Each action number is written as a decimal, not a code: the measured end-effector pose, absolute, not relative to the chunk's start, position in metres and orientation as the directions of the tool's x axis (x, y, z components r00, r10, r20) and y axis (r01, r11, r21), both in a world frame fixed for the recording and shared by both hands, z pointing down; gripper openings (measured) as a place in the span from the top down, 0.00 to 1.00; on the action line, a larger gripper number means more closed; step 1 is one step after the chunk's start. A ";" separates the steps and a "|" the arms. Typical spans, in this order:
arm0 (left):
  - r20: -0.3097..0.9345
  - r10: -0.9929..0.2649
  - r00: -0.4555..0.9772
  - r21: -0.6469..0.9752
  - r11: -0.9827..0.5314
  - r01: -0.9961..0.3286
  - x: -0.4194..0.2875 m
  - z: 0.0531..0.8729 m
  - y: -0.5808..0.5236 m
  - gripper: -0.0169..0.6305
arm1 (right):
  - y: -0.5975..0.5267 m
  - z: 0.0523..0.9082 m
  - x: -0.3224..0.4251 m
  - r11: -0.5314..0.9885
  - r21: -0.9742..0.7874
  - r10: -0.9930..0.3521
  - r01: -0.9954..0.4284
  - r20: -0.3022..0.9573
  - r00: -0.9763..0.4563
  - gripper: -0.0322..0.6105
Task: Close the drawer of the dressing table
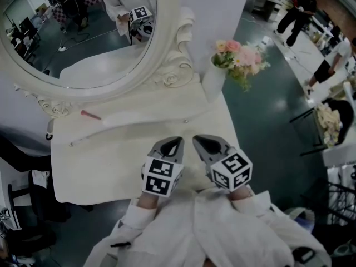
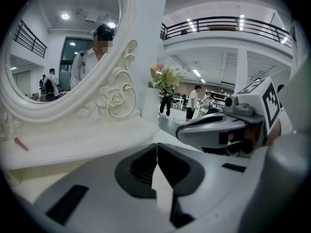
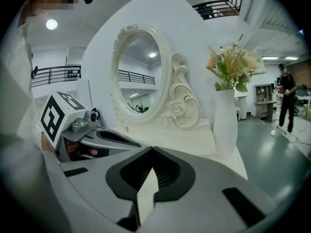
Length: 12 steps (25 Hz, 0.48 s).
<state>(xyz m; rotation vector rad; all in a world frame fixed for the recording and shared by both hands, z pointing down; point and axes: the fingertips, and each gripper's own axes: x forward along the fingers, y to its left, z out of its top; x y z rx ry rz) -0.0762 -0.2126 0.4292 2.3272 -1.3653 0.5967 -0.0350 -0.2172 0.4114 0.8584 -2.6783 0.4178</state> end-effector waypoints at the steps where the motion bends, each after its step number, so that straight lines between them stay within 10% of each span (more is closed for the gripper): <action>1: 0.536 -0.723 0.436 0.105 -0.455 -0.884 -0.077 0.430 -0.213 0.96 | -0.217 0.413 -0.034 0.776 -0.185 -0.513 -0.602 0.370 -0.775 0.94; 12: 0.541 -0.716 0.440 0.125 -0.449 -0.885 -0.078 0.434 -0.212 0.96 | -0.211 0.419 -0.040 0.787 -0.183 -0.488 -0.589 0.398 -0.777 0.94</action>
